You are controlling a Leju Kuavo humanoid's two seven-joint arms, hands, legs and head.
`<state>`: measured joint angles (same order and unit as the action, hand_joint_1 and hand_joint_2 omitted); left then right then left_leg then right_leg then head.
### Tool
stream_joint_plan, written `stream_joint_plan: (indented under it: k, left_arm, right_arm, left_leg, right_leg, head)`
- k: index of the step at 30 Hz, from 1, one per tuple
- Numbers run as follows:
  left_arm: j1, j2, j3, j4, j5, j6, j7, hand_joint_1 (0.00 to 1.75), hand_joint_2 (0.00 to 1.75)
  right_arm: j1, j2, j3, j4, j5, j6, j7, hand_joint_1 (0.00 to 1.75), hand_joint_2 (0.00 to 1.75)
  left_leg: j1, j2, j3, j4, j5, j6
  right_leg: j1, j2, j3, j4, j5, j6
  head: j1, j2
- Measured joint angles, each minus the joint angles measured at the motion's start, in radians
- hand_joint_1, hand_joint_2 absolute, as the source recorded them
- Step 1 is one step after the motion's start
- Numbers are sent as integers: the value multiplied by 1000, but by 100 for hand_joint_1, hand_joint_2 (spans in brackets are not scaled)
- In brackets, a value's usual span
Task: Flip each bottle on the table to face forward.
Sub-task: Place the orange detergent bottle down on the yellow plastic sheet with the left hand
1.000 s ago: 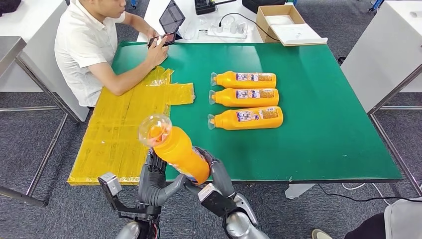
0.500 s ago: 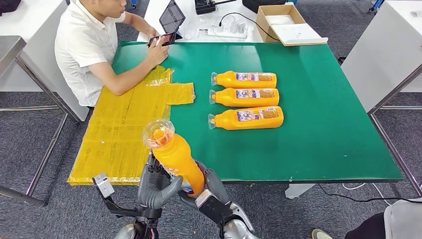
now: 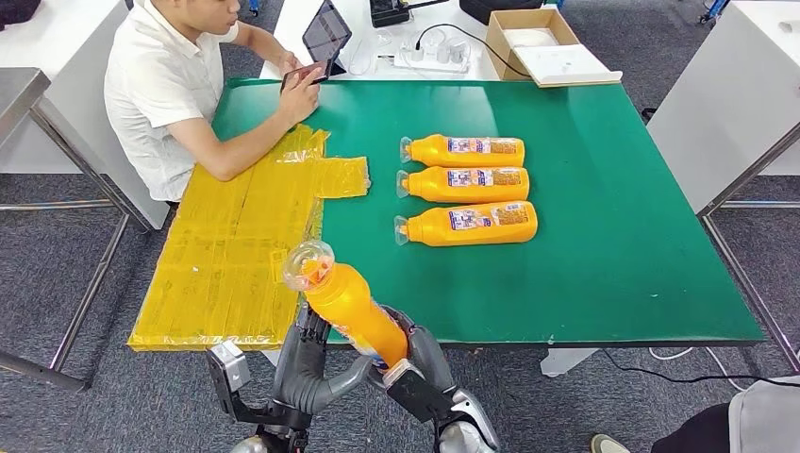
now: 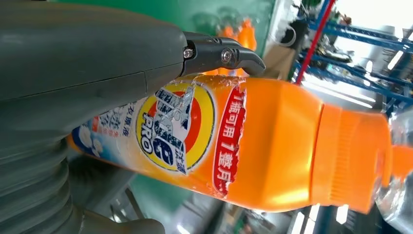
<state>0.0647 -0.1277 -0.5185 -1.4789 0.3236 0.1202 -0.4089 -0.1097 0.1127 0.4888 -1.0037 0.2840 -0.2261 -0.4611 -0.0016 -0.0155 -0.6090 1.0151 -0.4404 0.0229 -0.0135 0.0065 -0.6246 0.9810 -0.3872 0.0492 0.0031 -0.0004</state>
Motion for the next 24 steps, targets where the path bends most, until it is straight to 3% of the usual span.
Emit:
stream_joint_plan:
  k: [5,18,24]
  left_arm:
    - [-5,7,-10,27,-50,37,15,0,175]
    - [-30,13,-1,83,-9,22,54,0,175]
    - [-36,0,9,98,61,-18,59,0,175]
  right_arm:
    - [-4,-6,4,15,73,-32,34,175,175]
    - [-27,-5,63,47,203,-79,57,175,175]
    - [-23,9,86,50,162,-80,-34,175,175]
  left_leg:
    - [0,0,0,0,0,0]
    - [0,0,0,0,0,0]
    - [0,0,0,0,0,0]
  right_leg:
    - [0,0,0,0,0,0]
    - [0,0,0,0,0,0]
    - [0,0,0,0,0,0]
  head:
    - [0,0]
    - [0,0]
    - [0,0]
